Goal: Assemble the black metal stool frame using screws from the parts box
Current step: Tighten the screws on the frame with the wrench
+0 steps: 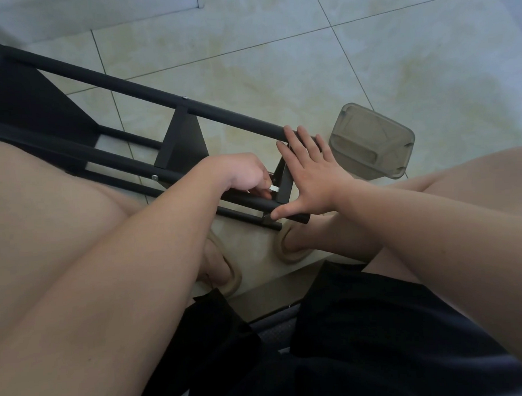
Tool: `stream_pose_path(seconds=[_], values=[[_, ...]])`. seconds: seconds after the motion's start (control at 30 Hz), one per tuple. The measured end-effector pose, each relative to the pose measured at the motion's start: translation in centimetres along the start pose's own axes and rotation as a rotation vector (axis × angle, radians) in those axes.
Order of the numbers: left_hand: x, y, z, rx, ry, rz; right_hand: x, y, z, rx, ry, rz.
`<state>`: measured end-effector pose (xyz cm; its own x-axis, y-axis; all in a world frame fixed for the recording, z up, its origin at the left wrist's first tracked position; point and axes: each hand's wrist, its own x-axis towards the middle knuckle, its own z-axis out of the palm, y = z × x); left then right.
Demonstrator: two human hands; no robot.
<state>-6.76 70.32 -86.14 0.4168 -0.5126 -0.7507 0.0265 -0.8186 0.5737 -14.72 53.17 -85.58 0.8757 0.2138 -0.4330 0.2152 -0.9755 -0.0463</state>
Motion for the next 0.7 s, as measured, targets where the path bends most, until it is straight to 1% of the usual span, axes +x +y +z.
stream_pose_path(seconds=[0.37,0.6,0.7], values=[[-0.8,0.6,-0.3,0.192,-0.001,0.017,0.0,0.0,-0.2,-0.002,-0.008,0.002],[-1.0,1.1,-0.1,0.304,-0.057,0.023,0.0,0.0,-0.1,0.001,-0.002,0.0],[-0.8,0.9,-0.2,0.308,-0.051,0.021,0.0,0.0,-0.1,0.001,-0.001,0.001]])
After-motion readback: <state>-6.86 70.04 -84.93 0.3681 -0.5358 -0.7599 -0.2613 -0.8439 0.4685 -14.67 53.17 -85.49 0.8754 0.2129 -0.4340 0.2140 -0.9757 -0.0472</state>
